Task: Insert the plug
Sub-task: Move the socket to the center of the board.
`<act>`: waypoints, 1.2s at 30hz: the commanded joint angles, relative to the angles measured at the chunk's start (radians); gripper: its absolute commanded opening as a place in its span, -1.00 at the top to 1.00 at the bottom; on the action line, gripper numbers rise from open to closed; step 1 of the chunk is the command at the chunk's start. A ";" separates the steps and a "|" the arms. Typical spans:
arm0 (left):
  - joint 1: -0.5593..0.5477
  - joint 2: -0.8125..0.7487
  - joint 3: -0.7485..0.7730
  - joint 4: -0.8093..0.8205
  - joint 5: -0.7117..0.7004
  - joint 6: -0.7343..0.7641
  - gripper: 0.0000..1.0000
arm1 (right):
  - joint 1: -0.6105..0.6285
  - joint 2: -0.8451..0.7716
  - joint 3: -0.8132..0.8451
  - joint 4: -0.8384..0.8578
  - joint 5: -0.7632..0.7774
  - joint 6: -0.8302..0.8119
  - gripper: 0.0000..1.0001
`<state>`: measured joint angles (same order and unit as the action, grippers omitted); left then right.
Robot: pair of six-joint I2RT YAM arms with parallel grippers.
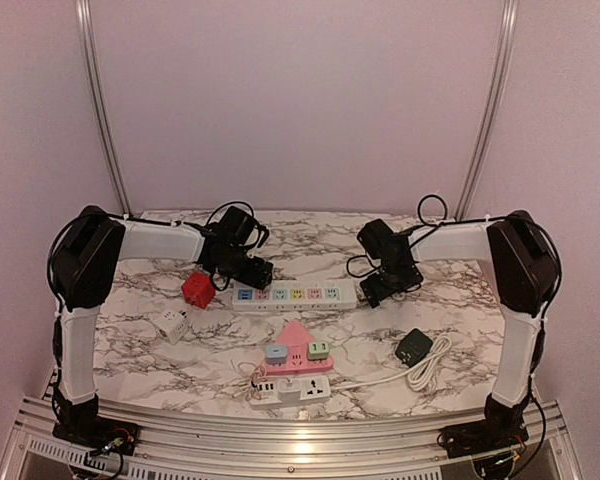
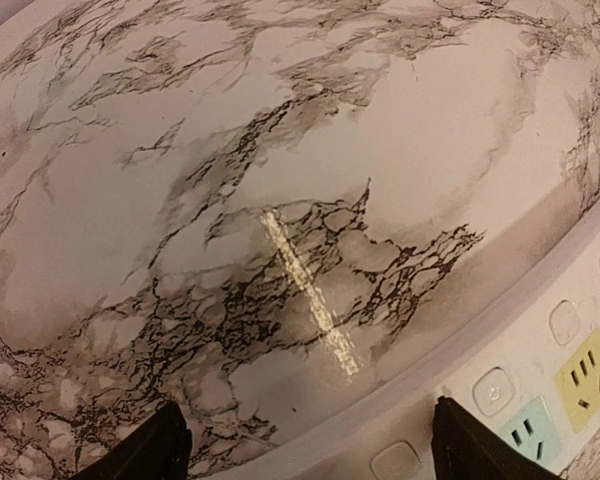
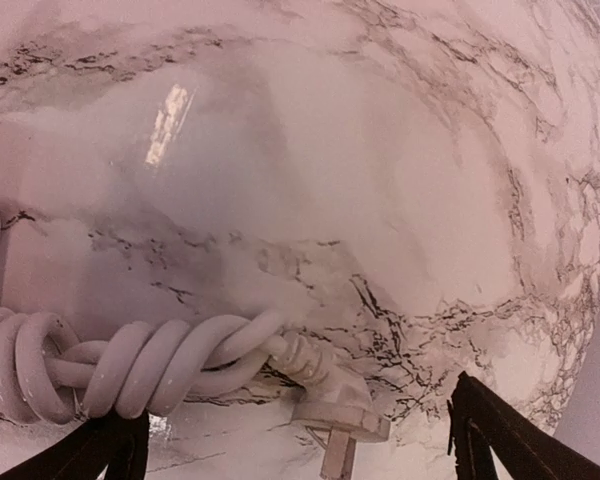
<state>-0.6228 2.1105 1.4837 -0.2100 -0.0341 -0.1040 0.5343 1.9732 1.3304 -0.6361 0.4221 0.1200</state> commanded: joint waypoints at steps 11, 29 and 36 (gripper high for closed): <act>-0.015 -0.281 -0.128 0.056 -0.015 -0.047 -0.98 | 0.005 -0.203 0.026 -0.087 0.070 0.090 -0.97; -0.032 -0.896 -0.748 0.159 -0.067 -0.187 -0.98 | 0.190 -0.722 -0.388 0.082 -0.331 0.384 -0.97; -0.029 -0.885 -0.713 0.068 -0.122 -0.157 -0.98 | 0.180 -0.732 -0.313 0.072 -0.412 0.316 -0.97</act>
<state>-0.6537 1.2163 0.7380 -0.0891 -0.1188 -0.2695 0.7235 1.2037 0.9367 -0.5915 0.0765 0.4637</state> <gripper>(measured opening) 0.989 0.985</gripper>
